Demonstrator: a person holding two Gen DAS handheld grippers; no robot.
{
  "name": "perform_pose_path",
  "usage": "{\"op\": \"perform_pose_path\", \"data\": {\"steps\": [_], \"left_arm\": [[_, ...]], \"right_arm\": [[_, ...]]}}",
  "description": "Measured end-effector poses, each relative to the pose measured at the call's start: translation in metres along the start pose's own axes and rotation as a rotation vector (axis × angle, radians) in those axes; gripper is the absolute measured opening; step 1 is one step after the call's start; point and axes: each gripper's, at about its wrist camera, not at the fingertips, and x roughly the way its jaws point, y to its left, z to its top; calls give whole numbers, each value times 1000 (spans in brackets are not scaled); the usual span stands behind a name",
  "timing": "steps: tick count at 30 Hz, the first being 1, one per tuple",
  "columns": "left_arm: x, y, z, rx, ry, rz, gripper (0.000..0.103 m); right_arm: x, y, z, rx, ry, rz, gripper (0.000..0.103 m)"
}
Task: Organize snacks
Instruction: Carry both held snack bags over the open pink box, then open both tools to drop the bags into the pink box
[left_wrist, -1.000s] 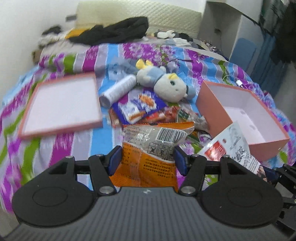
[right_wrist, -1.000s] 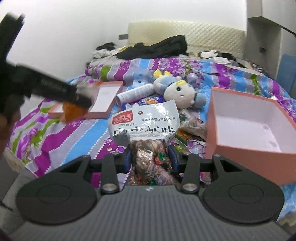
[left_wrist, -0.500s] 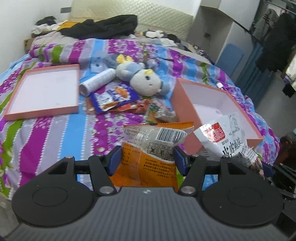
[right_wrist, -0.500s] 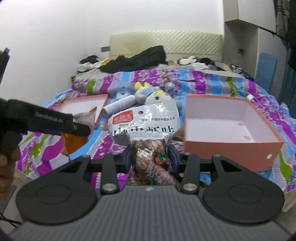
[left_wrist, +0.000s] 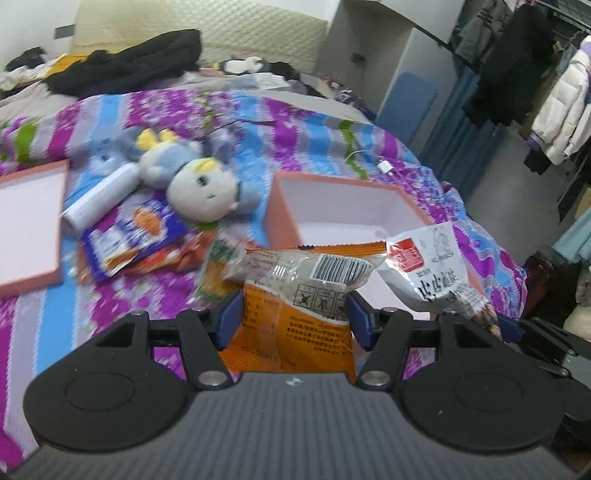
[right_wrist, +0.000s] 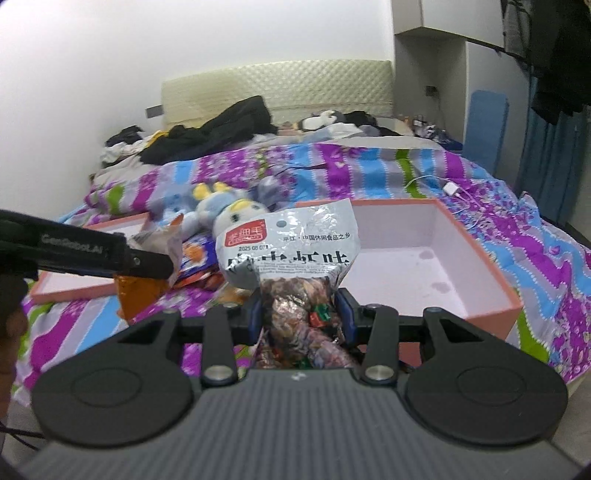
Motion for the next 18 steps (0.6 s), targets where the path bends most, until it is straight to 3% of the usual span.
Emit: {"op": "perform_pose_path", "data": {"steps": [10, 18], "left_arm": [[95, -38, 66, 67, 33, -70, 66], [168, -51, 88, 104, 79, -72, 66]], "right_arm": [[76, -54, 34, 46, -3, -45, 44], [147, -86, 31, 88, 70, -56, 45]]}}
